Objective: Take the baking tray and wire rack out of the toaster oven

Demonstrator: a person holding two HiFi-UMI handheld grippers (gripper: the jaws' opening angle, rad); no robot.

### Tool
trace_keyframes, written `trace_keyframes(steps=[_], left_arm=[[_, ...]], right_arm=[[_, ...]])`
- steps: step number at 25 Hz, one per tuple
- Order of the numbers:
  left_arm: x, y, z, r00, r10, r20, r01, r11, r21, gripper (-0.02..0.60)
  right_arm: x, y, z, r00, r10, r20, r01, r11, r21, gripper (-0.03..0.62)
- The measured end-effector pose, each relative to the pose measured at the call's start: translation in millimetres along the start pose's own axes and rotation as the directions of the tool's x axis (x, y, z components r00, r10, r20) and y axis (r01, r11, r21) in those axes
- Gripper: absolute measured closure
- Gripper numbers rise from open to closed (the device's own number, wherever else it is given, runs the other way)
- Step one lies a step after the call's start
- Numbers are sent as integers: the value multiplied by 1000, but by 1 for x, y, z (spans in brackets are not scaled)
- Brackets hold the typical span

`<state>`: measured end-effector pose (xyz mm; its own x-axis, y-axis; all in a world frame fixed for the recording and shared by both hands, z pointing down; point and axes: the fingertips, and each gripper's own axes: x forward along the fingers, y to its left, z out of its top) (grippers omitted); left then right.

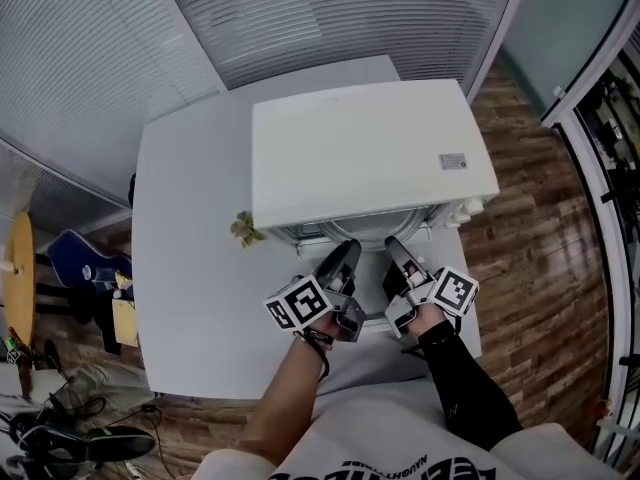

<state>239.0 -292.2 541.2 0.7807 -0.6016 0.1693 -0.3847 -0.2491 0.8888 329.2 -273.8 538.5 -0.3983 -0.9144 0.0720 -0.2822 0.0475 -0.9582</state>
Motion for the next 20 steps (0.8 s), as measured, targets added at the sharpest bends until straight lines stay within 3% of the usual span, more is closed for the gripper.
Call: trace_keyframes(steps=[3,9,12,16,20], left_arm=[[3,1,1,1000,-8,20,9,999,-48,430],[7,4,4,999,-29,30,31,997,-72,430],[17,4,7,999,-32,42,36,995,-93,431],[21,5,12,998,-25,63,31,994,-109,431],[21,12,17,996,-15,88,27,990,-140,431]], right_arm=[[-6,3,-5,1000,17,-22,-17,1000,-16,542],[3,13,-3,997,75,-35,-78,991,-108,518],[11,4,8,998,52,-17,-53,996,-74,493],[9,-13,21,999,-42,17,43,999,-33,493],[13,-14,28,998,-38,58,37,999,17,493]])
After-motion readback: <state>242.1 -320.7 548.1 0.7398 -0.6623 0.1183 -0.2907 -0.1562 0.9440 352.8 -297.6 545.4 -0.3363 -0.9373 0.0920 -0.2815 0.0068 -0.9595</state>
